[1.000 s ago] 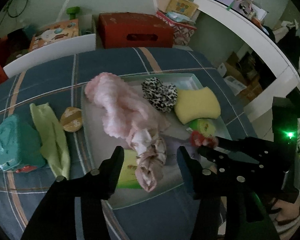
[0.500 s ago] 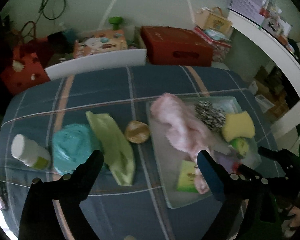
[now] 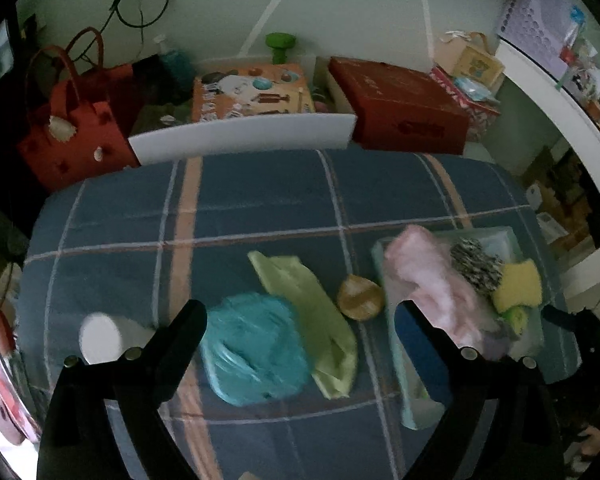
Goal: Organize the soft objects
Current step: 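Move both open tools to the lime-green cloth and orange round pad, then grasp the lime-green cloth with the left tool while the right tool grasps the orange round pad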
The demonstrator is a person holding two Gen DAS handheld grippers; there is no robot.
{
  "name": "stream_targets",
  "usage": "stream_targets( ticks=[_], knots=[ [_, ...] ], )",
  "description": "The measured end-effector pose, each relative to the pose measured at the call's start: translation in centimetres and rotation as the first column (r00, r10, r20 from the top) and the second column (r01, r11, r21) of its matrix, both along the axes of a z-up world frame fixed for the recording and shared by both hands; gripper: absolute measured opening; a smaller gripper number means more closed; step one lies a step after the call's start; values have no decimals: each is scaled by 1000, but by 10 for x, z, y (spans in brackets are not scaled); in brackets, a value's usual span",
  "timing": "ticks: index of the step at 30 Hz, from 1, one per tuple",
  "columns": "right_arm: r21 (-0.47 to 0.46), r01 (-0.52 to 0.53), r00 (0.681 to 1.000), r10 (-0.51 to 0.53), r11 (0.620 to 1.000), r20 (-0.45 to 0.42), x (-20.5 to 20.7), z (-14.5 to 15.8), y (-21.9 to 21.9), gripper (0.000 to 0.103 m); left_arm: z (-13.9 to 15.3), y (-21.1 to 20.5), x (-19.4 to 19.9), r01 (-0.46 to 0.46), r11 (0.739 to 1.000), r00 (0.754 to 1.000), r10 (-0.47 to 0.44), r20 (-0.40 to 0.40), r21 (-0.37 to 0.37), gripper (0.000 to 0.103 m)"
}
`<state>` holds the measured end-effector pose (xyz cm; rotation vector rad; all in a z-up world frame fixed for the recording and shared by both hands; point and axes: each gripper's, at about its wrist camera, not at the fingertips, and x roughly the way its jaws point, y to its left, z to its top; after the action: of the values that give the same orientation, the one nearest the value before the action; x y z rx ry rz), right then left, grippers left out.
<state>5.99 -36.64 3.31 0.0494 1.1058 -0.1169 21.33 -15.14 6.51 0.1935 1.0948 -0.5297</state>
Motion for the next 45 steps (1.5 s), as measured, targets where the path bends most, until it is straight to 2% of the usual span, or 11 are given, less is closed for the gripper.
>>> stream_targets(
  ticks=[3, 9, 14, 19, 22, 28, 30, 35, 41, 42, 45],
  knots=[
    [21, -47, 999, 47, 999, 10, 23, 9, 14, 103, -3, 4, 21, 8, 1000, 1000, -7, -27, 19, 95],
    [62, -151, 988, 152, 987, -5, 83, 20, 43, 103, -21, 14, 67, -17, 999, 986, 23, -165, 33, 95],
    [72, -244, 959, 251, 967, -132, 125, -6, 64, 102, -50, 16, 97, -50, 996, 947, 73, -314, 80, 95],
    [100, -300, 923, 315, 949, -220, 152, -37, 73, 92, -84, 13, 117, -72, 989, 904, 119, -410, 130, 95],
    [105, -329, 904, 345, 938, -253, 164, -50, 76, 86, -105, 13, 128, -88, 987, 866, 142, -479, 134, 95],
    [109, -396, 863, 410, 912, -295, 177, -69, 81, 76, -131, 4, 139, -64, 989, 829, 128, -544, 134, 92],
    [113, -419, 849, 433, 901, -303, 179, -74, 84, 75, -141, 1, 140, -61, 990, 809, 124, -574, 128, 90],
    [79, -465, 824, 464, 882, -326, 180, -84, 88, 74, -159, -9, 140, -35, 991, 786, 108, -608, 131, 90],
    [67, -492, 819, 488, 868, -301, 176, -72, 80, 69, -166, -24, 142, 7, 991, 784, 78, -616, 135, 89],
    [66, -499, 817, 494, 864, -297, 175, -71, 80, 69, -167, -26, 142, 11, 991, 784, 75, -616, 133, 87],
    [63, -513, 811, 507, 856, -291, 169, -69, 81, 69, -166, -31, 144, 31, 992, 784, 54, -619, 125, 71]
  ],
)
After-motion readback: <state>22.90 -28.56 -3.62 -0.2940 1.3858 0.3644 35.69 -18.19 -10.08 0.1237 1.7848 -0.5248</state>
